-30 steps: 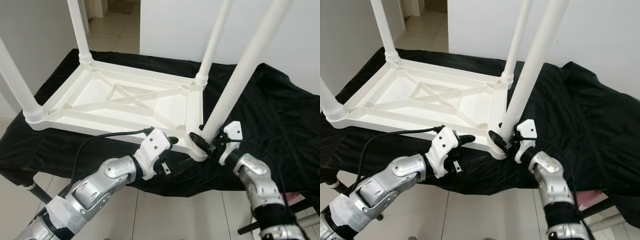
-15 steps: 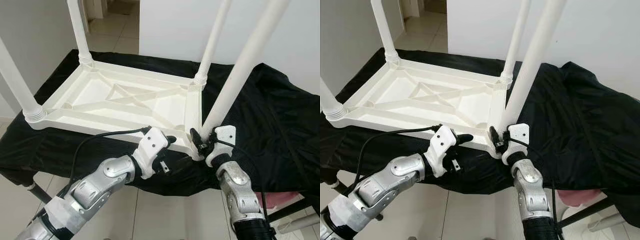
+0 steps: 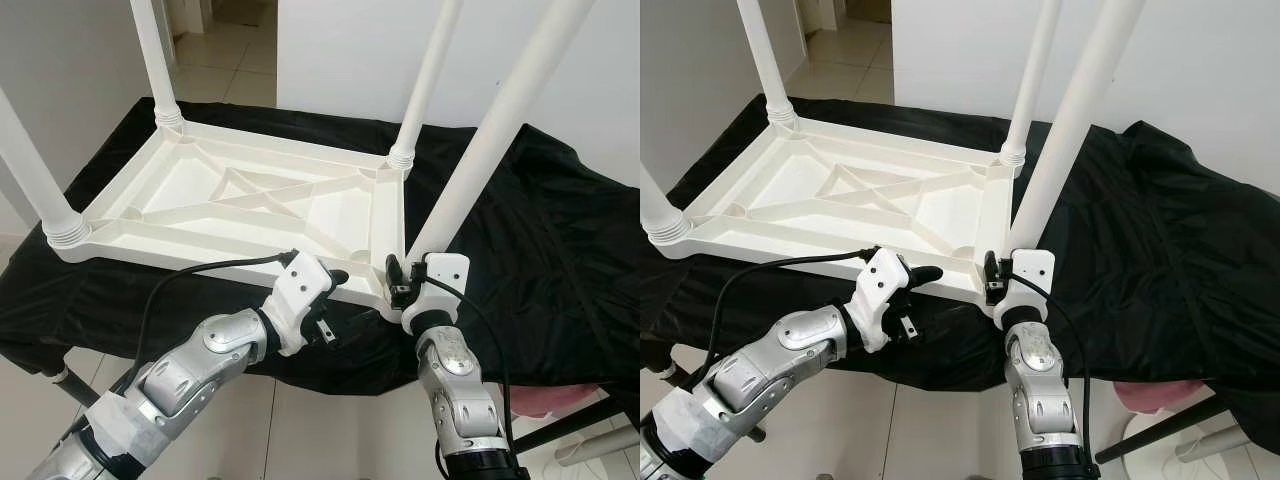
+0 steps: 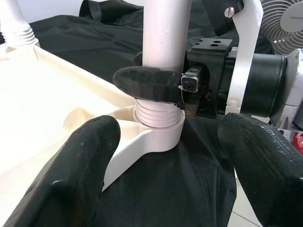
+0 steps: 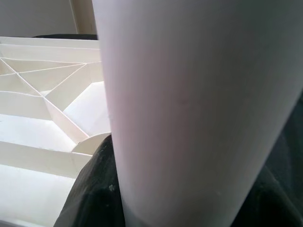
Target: Building children table
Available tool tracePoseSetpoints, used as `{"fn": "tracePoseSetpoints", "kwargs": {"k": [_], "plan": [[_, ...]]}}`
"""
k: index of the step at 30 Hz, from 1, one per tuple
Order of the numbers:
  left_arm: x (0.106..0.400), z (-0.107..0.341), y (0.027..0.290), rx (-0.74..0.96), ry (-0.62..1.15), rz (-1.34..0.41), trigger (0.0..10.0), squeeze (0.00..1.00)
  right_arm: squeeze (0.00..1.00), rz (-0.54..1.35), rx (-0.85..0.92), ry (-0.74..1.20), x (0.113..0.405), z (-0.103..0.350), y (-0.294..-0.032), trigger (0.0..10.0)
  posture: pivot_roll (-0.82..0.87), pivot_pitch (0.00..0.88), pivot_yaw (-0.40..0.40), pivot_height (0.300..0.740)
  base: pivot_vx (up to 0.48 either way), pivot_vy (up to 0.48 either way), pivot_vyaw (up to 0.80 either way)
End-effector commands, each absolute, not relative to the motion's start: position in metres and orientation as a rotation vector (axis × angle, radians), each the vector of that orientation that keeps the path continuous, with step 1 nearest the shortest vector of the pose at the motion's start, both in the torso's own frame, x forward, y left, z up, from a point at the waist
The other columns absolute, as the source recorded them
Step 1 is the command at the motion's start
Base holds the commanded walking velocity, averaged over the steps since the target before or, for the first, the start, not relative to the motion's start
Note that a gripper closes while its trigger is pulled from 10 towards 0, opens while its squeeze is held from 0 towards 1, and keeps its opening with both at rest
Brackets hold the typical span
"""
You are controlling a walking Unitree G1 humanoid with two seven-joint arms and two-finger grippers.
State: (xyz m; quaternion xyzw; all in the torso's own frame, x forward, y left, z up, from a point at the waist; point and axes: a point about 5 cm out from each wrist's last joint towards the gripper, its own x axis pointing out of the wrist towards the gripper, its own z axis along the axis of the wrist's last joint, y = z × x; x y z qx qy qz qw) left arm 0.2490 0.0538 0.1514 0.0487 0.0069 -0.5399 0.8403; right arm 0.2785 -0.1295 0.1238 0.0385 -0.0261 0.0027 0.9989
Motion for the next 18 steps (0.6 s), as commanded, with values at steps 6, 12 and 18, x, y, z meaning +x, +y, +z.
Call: {"fn": "tracePoseSetpoints", "kwargs": {"k": [6,12,18], "plan": [[0.237,0.153,0.051,0.094,0.033,-1.370,10.0,0.00,1.00,0.211,0.064,-0.083,0.275,0.133,-0.143,10.0,-0.04,0.000,-0.059,0.740,0.000,0.000,0.00],[0.238,0.153,0.053,0.100,0.036,-1.370,10.0,0.00,0.00,0.349,0.039,-0.075,0.275,0.137,-0.153,10.0,-0.03,0.000,-0.060,0.740,0.000,0.000,0.00],[0.239,0.153,0.053,0.102,0.035,-1.370,10.0,0.00,0.00,0.423,0.001,-0.081,0.275,0.138,-0.157,10.0,-0.03,0.000,-0.061,0.740,0.000,0.000,0.00]]}}
